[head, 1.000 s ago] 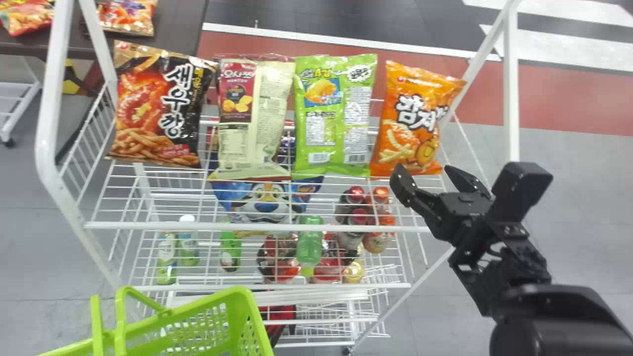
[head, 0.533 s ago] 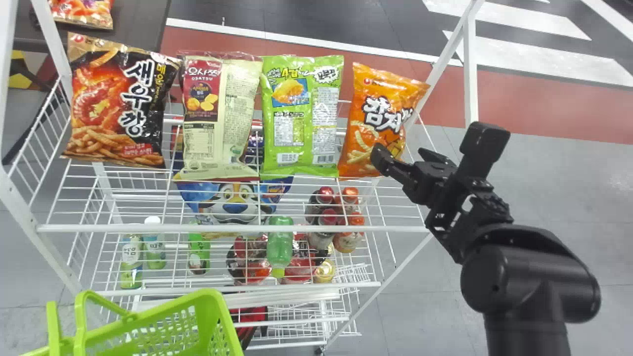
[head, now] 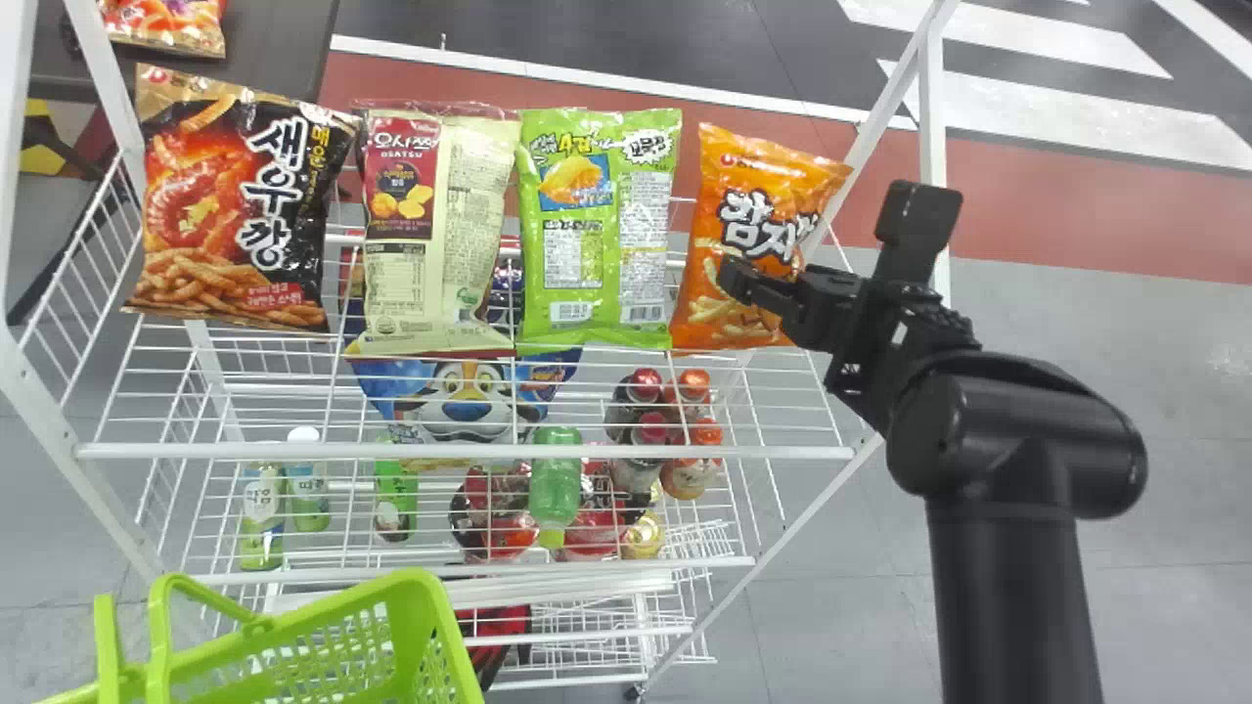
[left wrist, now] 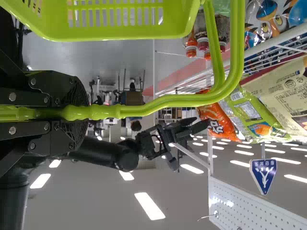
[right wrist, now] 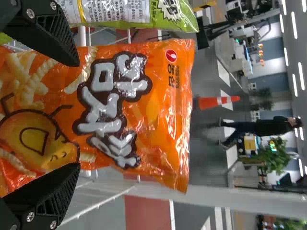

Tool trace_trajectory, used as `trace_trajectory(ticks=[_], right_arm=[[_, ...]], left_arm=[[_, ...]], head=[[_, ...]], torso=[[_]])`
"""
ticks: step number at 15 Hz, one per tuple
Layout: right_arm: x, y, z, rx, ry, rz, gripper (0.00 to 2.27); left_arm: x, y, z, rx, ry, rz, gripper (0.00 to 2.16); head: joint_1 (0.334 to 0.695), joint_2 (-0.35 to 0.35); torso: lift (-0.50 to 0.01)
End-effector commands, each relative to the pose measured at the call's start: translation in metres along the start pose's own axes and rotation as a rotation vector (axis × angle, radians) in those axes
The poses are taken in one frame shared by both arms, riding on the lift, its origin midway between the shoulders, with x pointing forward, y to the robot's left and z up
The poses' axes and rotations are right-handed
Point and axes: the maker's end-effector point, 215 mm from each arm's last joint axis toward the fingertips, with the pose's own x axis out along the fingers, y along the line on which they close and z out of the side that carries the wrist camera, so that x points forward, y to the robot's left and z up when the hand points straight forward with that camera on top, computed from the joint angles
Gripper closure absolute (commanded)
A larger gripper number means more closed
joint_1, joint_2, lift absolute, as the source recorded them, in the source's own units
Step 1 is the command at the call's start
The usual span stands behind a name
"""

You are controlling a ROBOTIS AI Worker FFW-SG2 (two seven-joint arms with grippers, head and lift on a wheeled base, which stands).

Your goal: Hold basket handle with left hand then pick Gamjakkang with right hand and place into basket

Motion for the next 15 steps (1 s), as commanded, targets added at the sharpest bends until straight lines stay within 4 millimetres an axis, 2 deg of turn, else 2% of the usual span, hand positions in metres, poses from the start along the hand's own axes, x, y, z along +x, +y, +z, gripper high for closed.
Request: trace_trajectory(ticks=[1, 4, 5, 6, 7, 9, 10, 12, 15], right_arm=[[0.011, 0.018, -0.007, -0.035, 0.042, 0.031, 0.06], [0.024, 0.023, -0.019, -0.044, 0.068, 0.022, 0.11], [0.025, 0.02, -0.018, -0.042, 0.058, 0.001, 0.12], [0.026, 0.017, -0.021, -0.046, 0.068, -0.018, 0.22], [0.025, 0.017, -0.026, -0.048, 0.084, -0.033, 0.61], [0.022, 0.011, -0.043, -0.042, 0.145, -0.068, 1.65], [0.02, 0.012, -0.047, -0.047, 0.152, -0.076, 1.96], [0.014, 0.013, -0.036, -0.06, 0.116, -0.087, 2.17], [-0.002, 0.009, -0.019, -0.091, 0.058, -0.136, 2.22]], left_arm=[[-0.001, -0.001, 0.0, 0.001, 0.0, -0.003, 2.15], [-0.002, -0.002, 0.001, 0.005, 0.002, 0.0, 2.15], [-0.003, -0.001, 0.001, 0.004, 0.0, 0.001, 2.15], [-0.003, -0.001, 0.001, 0.004, 0.001, 0.002, 2.15], [-0.003, -0.001, 0.001, 0.004, 0.001, 0.002, 2.15], [-0.003, -0.002, 0.001, 0.006, 0.002, 0.0, 2.15], [-0.003, -0.002, 0.001, 0.004, 0.001, 0.0, 2.15], [-0.003, -0.001, 0.001, 0.001, 0.001, 0.001, 2.15], [-0.003, -0.001, 0.001, 0.0, 0.0, 0.001, 2.15]], head=[[0.695, -0.243], [0.695, -0.212], [0.695, -0.206], [0.695, -0.203], [0.695, -0.203], [0.695, -0.206], [0.695, -0.209], [0.695, -0.214], [0.695, -0.218]], torso=[[-0.018], [-0.018], [-0.018], [-0.018], [-0.018], [-0.018], [-0.018], [-0.018], [-0.018]])
